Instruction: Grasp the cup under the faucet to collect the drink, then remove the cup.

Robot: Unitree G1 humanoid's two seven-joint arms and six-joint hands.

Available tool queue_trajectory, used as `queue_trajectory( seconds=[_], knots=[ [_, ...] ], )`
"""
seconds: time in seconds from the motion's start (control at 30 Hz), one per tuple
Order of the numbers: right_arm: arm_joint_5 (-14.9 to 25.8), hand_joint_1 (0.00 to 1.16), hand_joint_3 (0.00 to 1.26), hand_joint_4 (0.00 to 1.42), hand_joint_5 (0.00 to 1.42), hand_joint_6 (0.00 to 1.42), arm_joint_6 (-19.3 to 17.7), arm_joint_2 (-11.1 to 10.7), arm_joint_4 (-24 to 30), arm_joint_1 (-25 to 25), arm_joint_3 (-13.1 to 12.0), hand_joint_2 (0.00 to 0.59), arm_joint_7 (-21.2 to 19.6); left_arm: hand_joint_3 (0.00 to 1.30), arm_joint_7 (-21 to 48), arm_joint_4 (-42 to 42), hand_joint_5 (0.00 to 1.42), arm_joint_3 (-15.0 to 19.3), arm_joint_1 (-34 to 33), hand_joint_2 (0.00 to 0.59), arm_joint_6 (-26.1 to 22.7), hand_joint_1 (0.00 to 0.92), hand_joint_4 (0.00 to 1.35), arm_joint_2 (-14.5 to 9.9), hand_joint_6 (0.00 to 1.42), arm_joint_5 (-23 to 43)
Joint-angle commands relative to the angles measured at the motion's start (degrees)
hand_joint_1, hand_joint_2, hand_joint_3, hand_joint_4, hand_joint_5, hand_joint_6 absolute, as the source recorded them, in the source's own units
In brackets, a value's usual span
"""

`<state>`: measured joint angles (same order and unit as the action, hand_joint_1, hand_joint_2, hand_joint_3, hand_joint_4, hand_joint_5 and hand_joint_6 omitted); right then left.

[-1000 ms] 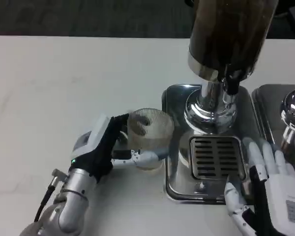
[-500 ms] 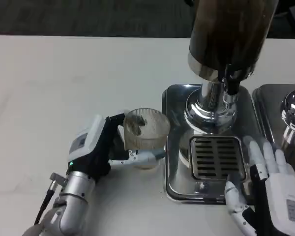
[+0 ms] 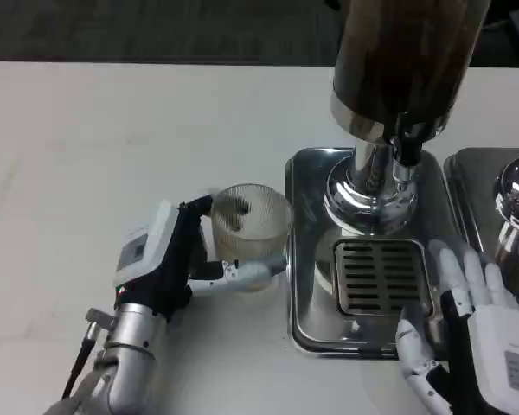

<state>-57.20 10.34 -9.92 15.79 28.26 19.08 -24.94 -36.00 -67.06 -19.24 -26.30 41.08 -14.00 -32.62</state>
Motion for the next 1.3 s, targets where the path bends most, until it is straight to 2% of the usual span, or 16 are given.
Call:
queue_trajectory(
  seconds=[0.03,0.53,0.87,1.1,1.3],
  knots=[
    [-0.3,0.00,0.05,0.00,0.00,0.11,-0.1,-0.1,0.2,0.1,-0.3,0.515,-0.7,0.95,-2.0,2.4,1.22,-0.4,0.2,0.046,2.5,0.663,1.09,0.2,1.33,-0.6],
    [-0.6,0.00,0.05,0.00,0.00,0.11,0.1,0.3,0.8,0.4,-0.7,0.515,-1.4,0.94,-0.9,5.8,1.19,-1.8,-0.8,0.028,4.7,0.643,1.07,1.5,1.33,-2.3],
    [-1.1,0.00,0.05,0.00,0.00,0.07,1.2,1.4,2.0,2.3,-1.2,0.515,-3.4,0.94,-0.3,2.1,1.19,-6.0,-6.0,0.025,1.7,0.638,1.07,4.9,1.33,-6.0],
    [-1.3,0.00,0.05,0.00,0.00,0.07,1.8,2.1,2.5,3.3,-1.1,0.518,-4.2,0.94,-1.7,-0.7,1.19,-8.7,-9.5,0.024,-1.6,0.635,1.07,8.5,1.33,-8.1],
    [-2.2,0.00,0.05,0.00,0.00,0.07,3.1,4.1,3.5,5.4,-0.5,0.519,-5.7,0.94,-2.2,-3.1,1.19,-10.9,-12.3,0.025,-4.4,0.639,1.07,11.0,1.34,-9.8]
  ],
)
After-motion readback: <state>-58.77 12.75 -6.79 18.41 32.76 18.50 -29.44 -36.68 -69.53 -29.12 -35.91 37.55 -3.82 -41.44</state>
